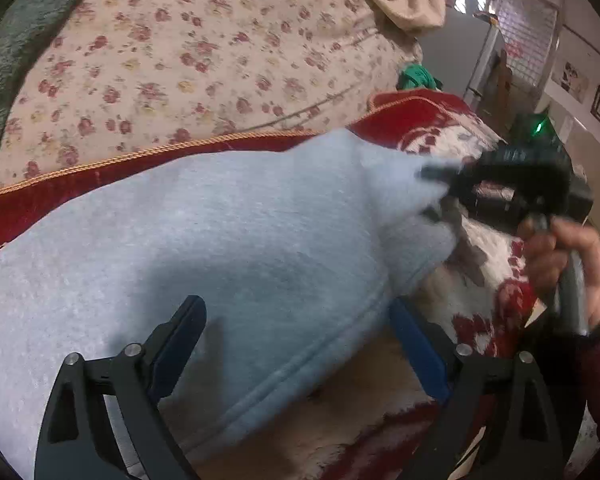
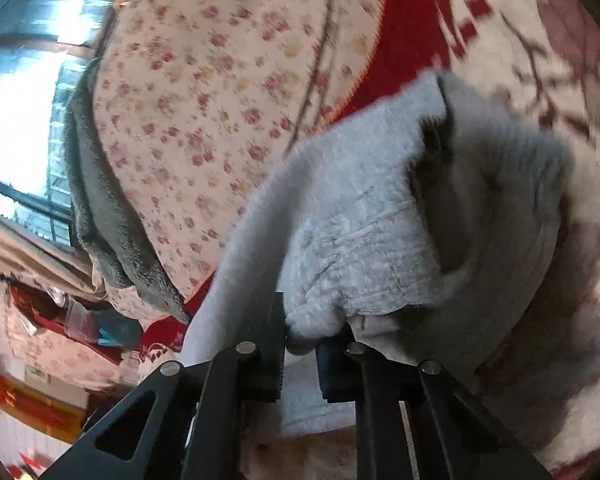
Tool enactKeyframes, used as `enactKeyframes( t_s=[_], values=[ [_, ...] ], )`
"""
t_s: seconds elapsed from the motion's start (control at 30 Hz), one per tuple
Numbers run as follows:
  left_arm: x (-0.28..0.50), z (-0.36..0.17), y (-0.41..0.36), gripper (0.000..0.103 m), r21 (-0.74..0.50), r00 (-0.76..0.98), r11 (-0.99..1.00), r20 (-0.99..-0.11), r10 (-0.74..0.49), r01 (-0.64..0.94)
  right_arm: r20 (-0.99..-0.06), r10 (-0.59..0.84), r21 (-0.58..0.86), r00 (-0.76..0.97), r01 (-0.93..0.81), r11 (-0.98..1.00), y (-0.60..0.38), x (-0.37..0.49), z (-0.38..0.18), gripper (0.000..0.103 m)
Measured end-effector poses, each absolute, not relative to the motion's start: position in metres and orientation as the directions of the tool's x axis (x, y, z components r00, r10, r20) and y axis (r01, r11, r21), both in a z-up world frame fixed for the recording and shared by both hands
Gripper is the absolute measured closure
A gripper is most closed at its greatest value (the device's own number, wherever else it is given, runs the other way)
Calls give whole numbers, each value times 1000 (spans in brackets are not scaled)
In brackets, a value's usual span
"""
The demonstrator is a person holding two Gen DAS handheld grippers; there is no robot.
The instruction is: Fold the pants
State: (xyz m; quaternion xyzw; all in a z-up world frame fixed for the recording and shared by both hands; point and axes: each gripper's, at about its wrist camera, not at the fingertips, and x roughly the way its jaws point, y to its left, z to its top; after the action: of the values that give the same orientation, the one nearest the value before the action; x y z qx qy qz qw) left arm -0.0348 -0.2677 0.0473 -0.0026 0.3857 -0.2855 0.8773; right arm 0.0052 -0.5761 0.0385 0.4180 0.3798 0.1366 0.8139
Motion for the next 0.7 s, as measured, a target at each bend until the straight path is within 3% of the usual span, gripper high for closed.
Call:
enactKeyframes(
  t_s=[0.03, 0.1, 0.23, 0.37, 0.6, 0.7],
  values=[
    [-35, 47, -271, 38, -233, 517, 824, -681, -518, 517, -492, 533, 782, 688, 81, 618, -581, 4, 46, 91],
    [-35, 47, -277, 51, -221, 503, 814, -691, -519, 537, -475, 519, 776, 711, 61, 627, -591, 3, 58, 92],
    [-38, 46, -289, 62, -181, 493, 799, -703, -513, 573, -451, 472, 765, 758, 56, 641, -617, -7, 75, 92],
    [-37, 28, -297, 65, -184, 449, 789, -737, -505, 586, -462, 420, 766, 781, 113, 632, -651, -23, 71, 92],
    [-41, 23, -292, 65, -202, 432, 780, -737, -519, 592, -710, 348, 615, 612, 299, 730, -656, -9, 11, 91],
    [-47, 29, -289, 66, -189, 438, 776, -734, -518, 601, -737, 295, 545, 608, 275, 792, -647, -12, 28, 85]
  ],
)
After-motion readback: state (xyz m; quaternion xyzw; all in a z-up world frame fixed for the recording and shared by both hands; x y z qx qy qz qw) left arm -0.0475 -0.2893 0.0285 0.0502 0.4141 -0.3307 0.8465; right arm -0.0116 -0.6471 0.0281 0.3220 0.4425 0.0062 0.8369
